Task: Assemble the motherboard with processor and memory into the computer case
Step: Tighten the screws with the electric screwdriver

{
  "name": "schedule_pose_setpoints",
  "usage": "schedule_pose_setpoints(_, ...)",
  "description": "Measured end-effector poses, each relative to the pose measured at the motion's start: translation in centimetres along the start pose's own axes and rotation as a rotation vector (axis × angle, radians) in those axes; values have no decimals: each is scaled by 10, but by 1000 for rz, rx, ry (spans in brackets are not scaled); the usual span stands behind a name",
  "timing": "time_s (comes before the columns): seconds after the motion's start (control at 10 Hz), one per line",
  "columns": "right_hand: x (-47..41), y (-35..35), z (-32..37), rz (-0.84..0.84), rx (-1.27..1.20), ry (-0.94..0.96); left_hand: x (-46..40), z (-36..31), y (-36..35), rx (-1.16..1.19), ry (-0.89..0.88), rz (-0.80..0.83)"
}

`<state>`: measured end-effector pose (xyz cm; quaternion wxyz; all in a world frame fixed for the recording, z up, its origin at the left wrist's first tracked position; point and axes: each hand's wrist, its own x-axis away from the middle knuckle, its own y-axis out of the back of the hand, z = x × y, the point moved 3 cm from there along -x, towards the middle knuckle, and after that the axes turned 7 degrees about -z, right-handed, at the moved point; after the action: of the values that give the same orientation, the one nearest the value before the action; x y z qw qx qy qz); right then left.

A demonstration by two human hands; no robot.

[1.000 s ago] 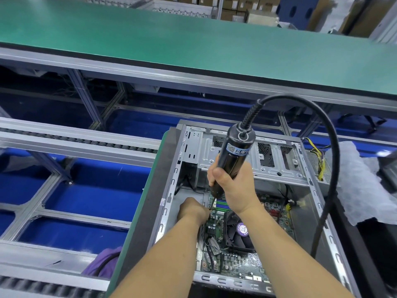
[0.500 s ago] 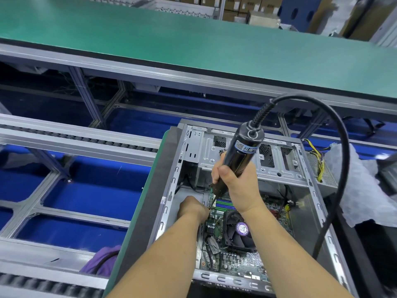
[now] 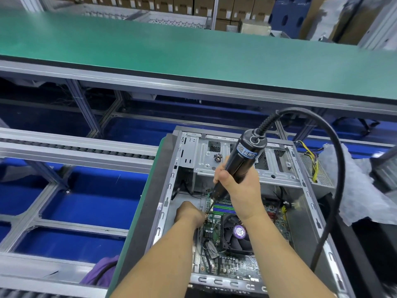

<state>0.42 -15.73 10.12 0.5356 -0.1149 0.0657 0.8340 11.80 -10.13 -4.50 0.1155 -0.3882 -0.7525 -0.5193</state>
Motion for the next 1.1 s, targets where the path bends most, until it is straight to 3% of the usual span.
schedule_pose_setpoints(0.5, -1, -6, 17, 24, -35, 58, -1, -2, -1, -6, -43, -30)
schedule_pose_setpoints(0.6, 2, -3, 19, 9, -36, 47, 0, -5, -4, 89, -122, -44)
schedule_pose_setpoints(0.8, -1, 14, 27, -80, -57, 82, -4, -2, -6, 212, -78, -11)
schedule_pose_setpoints(0.9, -2, 21, 31, -100, -90, 82, -4, -3, -8, 159, -106, -1)
schedule_pose_setpoints(1.0, -1, 28, 31, -113, -94, 84, 4, -8, -3, 255, -44, 21)
schedule_pose_setpoints(1.1, 1, 36, 32, -133, -74, 86, 7, -11, -3, 152, -73, 35)
